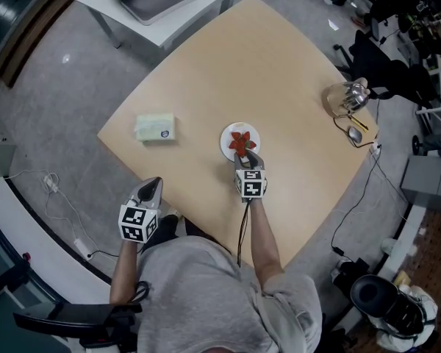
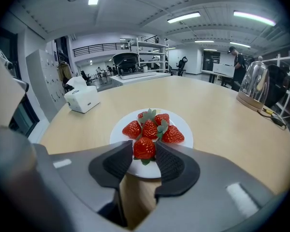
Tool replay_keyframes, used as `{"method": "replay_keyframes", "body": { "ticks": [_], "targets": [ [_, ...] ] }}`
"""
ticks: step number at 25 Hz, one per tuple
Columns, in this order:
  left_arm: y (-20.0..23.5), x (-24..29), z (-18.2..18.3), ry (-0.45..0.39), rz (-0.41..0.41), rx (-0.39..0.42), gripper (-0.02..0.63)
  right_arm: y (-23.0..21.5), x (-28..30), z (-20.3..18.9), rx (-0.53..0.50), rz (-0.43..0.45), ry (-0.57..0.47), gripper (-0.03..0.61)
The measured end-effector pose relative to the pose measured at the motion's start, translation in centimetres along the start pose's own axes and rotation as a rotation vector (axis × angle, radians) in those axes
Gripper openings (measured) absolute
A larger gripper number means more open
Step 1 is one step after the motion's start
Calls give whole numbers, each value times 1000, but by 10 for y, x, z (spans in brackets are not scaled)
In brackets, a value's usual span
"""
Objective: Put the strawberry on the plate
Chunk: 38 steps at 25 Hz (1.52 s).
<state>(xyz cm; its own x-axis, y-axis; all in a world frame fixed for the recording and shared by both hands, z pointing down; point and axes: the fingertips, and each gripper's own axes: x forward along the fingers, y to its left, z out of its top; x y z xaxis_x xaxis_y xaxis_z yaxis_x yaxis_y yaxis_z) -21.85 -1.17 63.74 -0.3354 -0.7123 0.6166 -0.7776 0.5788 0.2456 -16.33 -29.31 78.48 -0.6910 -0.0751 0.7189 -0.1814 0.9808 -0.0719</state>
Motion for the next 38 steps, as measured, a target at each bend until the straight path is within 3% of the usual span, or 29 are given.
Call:
{"method": "replay_keyframes", "body": {
  "ticks": [11, 19, 26, 38],
  "targets": [
    [-3, -7, 3, -25, -19, 17, 20, 1, -17, 13, 19, -19, -49, 222],
    [-10, -14, 7, -54, -61, 51, 20, 3, -49, 17, 53, -54, -97, 222],
    [-16, -25, 7, -74, -100, 79, 20, 9, -84, 19, 85, -86, -161, 186],
    [-41, -40, 13, -112, -195, 157, 20, 16, -167, 13, 156, -210, -299, 63]
  ]
}}
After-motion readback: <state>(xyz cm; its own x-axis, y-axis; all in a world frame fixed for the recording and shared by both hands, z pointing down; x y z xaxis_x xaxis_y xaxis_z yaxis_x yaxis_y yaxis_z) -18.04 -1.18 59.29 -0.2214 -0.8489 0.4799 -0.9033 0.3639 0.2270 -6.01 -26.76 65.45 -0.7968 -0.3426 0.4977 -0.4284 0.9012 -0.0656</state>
